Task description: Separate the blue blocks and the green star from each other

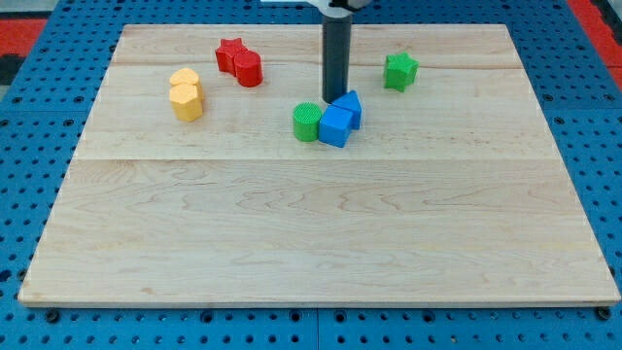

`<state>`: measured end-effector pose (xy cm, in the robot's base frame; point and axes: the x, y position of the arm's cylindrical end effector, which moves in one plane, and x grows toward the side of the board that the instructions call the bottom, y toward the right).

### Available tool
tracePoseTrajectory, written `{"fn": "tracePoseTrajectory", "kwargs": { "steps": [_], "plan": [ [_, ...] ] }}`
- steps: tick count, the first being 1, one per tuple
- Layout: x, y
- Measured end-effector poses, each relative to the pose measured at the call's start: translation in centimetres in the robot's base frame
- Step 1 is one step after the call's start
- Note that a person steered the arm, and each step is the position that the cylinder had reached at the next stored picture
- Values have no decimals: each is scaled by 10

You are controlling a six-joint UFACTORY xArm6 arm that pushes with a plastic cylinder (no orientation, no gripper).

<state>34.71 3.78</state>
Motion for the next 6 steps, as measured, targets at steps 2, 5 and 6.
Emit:
{"fn": "tracePoseTrajectory", "kwargs": {
  "steps": [2,5,6],
  "plan": [
    [23,-9],
    [27,-31],
    [12,15]
  ]
}}
